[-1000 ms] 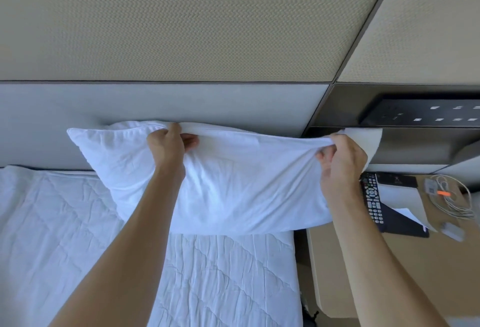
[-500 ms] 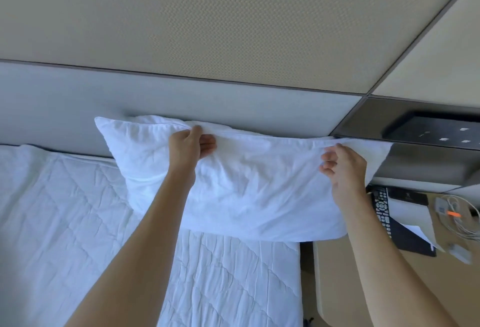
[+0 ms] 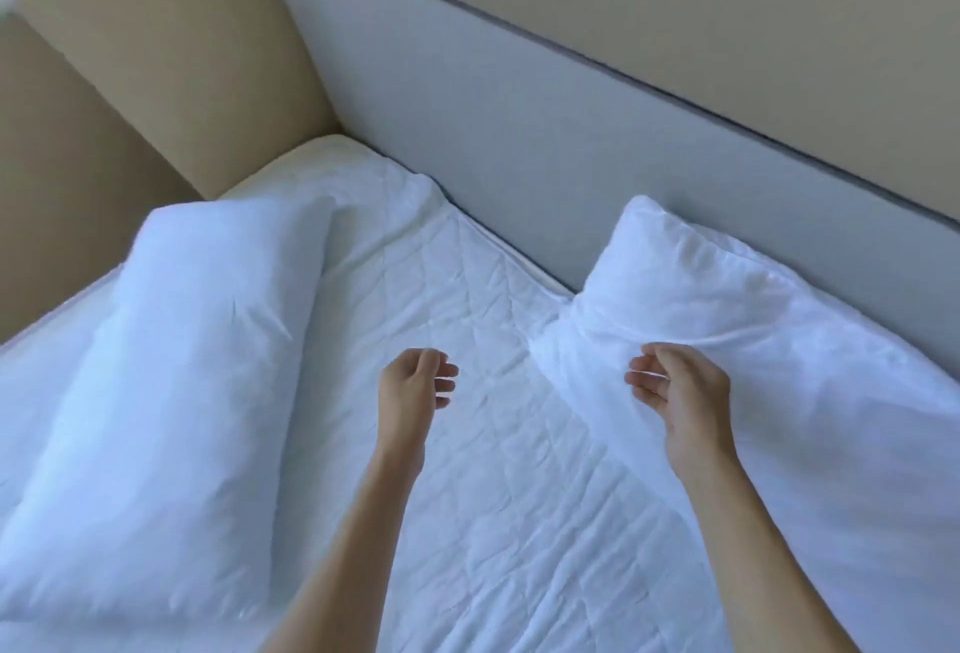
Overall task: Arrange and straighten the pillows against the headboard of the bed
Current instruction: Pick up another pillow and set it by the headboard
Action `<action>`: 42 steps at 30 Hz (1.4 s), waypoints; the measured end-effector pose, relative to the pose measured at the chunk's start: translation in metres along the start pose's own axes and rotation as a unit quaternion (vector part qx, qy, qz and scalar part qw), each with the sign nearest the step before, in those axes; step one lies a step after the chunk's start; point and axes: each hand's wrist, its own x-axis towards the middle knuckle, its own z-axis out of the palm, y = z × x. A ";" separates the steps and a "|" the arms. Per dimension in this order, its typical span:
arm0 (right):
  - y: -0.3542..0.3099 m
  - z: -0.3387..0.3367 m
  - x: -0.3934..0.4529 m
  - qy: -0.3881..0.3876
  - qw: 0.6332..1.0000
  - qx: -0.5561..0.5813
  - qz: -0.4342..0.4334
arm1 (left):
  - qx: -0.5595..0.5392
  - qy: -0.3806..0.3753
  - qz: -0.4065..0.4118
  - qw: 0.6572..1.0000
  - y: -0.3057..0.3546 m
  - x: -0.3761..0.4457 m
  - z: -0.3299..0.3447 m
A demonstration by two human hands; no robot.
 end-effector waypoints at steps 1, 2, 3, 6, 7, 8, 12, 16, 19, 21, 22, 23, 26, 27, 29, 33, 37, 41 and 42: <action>0.007 0.029 -0.007 -0.028 0.999 -0.016 0.000 | -0.007 0.028 0.002 1.000 -0.002 0.007 -0.029; 0.015 0.057 -0.015 -0.053 0.998 -0.034 -0.003 | -0.016 0.055 0.006 0.998 -0.004 0.015 -0.058; 0.023 0.085 -0.023 -0.077 0.996 -0.053 -0.009 | -0.023 0.084 0.016 0.996 -0.006 0.022 -0.086; 0.052 0.164 -0.047 -0.142 0.980 -0.128 -0.061 | 0.021 0.167 0.067 0.983 -0.017 0.041 -0.167; 0.062 0.190 -0.056 -0.165 0.970 -0.158 -0.087 | 0.045 0.191 0.076 0.978 -0.022 0.045 -0.192; 0.071 0.214 -0.065 -0.187 0.956 -0.195 -0.116 | 0.071 0.215 0.086 0.970 -0.029 0.050 -0.216; 0.112 0.299 -0.098 -0.229 0.846 -0.395 -0.275 | 0.259 0.291 0.141 0.910 -0.060 0.069 -0.294; 0.160 0.358 -0.112 -0.236 0.712 -0.543 -0.377 | 0.408 0.308 0.141 0.848 -0.097 0.104 -0.361; 0.190 0.393 -0.109 -0.255 0.655 -0.610 -0.367 | 0.464 0.288 0.124 0.829 -0.120 0.137 -0.400; 0.207 0.416 -0.105 -0.256 0.628 -0.638 -0.364 | 0.481 0.272 0.113 0.826 -0.130 0.164 -0.420; 0.216 0.427 -0.102 -0.256 0.621 -0.648 -0.360 | 0.487 0.268 0.112 0.824 -0.133 0.178 -0.428; 0.224 0.439 -0.099 -0.257 0.616 -0.655 -0.355 | 0.493 0.266 0.114 0.821 -0.135 0.192 -0.434; 0.249 0.482 -0.086 -0.245 0.629 -0.661 -0.328 | 0.494 0.256 0.114 0.823 -0.135 0.246 -0.449; 0.257 0.495 -0.082 -0.235 0.657 -0.652 -0.298 | 0.491 0.246 0.099 0.830 -0.135 0.262 -0.452; 0.274 0.520 -0.076 -0.198 0.739 -0.609 -0.207 | 0.468 0.232 0.055 0.851 -0.141 0.290 -0.451; 0.333 0.559 -0.053 -0.088 0.805 -0.577 -0.104 | 0.479 0.252 0.027 0.841 -0.183 0.333 -0.432; 0.367 0.568 -0.033 -0.001 0.760 -0.634 -0.144 | 0.489 0.267 0.027 0.830 -0.201 0.363 -0.423; 0.383 0.573 -0.033 0.040 0.759 -0.622 -0.188 | 0.492 0.275 0.030 0.825 -0.207 0.373 -0.421; 0.384 0.574 -0.033 0.041 0.760 -0.620 -0.191 | 0.494 0.277 0.028 0.824 -0.206 0.374 -0.421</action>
